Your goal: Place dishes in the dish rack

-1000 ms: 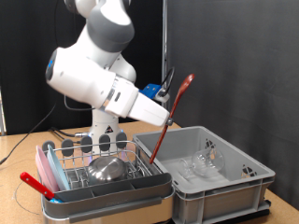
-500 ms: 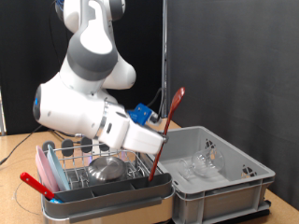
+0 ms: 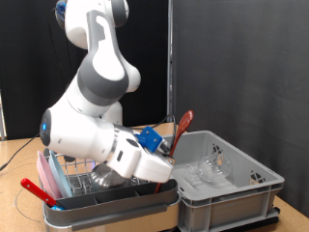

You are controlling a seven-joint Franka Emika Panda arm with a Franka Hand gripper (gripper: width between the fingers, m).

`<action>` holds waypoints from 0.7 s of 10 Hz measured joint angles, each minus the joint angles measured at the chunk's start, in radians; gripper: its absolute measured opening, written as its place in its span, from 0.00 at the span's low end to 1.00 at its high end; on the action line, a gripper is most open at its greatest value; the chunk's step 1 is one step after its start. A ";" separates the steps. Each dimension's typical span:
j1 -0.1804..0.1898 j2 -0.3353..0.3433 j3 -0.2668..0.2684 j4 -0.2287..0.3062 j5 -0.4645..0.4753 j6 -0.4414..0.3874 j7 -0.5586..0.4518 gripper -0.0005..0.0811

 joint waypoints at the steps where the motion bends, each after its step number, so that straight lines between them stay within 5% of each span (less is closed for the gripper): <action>1: 0.006 0.011 0.000 -0.002 -0.004 0.020 0.000 0.12; 5: 0.027 0.026 0.000 -0.008 -0.021 0.121 -0.015 0.12; 6: 0.030 0.025 0.002 -0.006 -0.030 0.124 -0.020 0.29; 7: 0.030 0.021 0.005 -0.004 -0.038 0.124 -0.030 0.29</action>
